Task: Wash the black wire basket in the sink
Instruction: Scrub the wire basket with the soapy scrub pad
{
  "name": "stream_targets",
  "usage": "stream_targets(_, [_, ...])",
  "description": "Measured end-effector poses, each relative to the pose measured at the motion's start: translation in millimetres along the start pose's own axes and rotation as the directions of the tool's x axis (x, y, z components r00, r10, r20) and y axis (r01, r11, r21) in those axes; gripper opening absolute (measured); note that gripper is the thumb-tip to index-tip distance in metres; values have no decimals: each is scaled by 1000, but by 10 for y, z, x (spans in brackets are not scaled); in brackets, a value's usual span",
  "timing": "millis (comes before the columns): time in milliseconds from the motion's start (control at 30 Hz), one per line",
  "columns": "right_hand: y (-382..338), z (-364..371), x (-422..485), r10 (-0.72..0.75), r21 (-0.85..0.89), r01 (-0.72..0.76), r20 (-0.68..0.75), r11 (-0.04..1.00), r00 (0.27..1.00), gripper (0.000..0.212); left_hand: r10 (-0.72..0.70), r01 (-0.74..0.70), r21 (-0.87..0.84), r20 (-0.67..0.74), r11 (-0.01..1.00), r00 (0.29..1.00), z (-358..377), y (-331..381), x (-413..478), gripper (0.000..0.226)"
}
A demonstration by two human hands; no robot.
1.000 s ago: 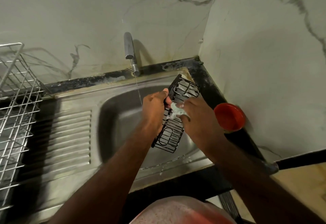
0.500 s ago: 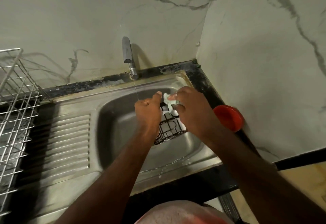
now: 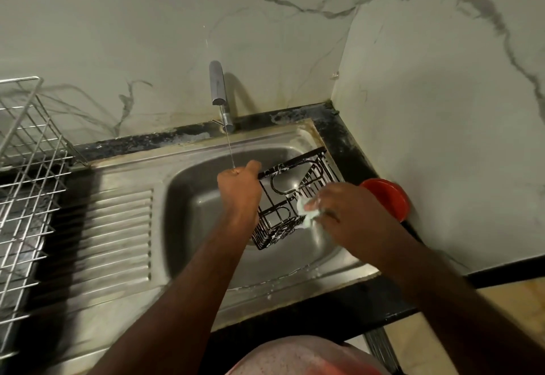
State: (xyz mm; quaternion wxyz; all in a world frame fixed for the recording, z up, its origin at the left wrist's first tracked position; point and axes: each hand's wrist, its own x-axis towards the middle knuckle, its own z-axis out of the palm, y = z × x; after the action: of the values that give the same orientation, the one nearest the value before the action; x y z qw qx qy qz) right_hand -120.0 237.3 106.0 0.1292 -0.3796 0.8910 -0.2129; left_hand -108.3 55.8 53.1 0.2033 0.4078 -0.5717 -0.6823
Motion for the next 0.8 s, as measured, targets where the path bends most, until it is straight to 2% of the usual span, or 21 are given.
stream_targets(67, [56, -88, 113, 67, 105, -50, -165, 993, 984, 20, -8, 8, -22, -15, 1000, 1000, -10, -14, 5, 53])
stream_targets(133, [151, -124, 280, 59, 58, -43, -313, 997, 948, 19, -18, 18, -22, -18, 1000, 1000, -6, -27, 9, 49])
stream_targets(167, [181, -119, 351, 53, 25, -47, -331, 999, 942, 21, -17, 17, -19, -17, 1000, 1000, -7, -26, 6, 46])
stream_targets(300, [198, -101, 313, 46, -39, -59, -276, 997, 960, 24, -27, 26, -45, -29, 999, 999, -31, -25, 19, 32])
stream_targets(367, [191, -94, 147, 34, -34, -40, -166, 999, 986, 22, -54, 52, -42, -41, 998, 998, -66, -44, 50, 32])
stream_targets(433, [208, -85, 12, 61, -30, -61, 6, 998, 998, 19, -54, 52, -35, -45, 998, 998, -93, -58, 79, 28])
stream_targets(467, [213, -92, -15, 83, 0, -83, 25, 997, 996, 18, -49, 47, -31, -51, 998, 997, -102, -64, 91, 28])
stream_targets(567, [155, -179, 48, 127, 110, -108, -178, 988, 976, 19, -39, 38, -22, -24, 999, 999, -68, -51, 73, 33])
stream_targets(633, [54, -193, 199, 92, 73, -76, -255, 994, 963, 23, -9, 9, 15, 3, 1000, 1000, -12, -43, 27, 36])
stream_targets(767, [-165, 47, 451, -142, -229, 111, -122, 967, 982, 36, 9, -11, 36, 54, 999, 999, 85, -32, -44, 8])
stream_targets(800, [-124, 79, 467, -160, -269, 124, -117, 955, 980, 37, -7, 6, 24, 51, 1000, 999, 90, -28, -45, 10])
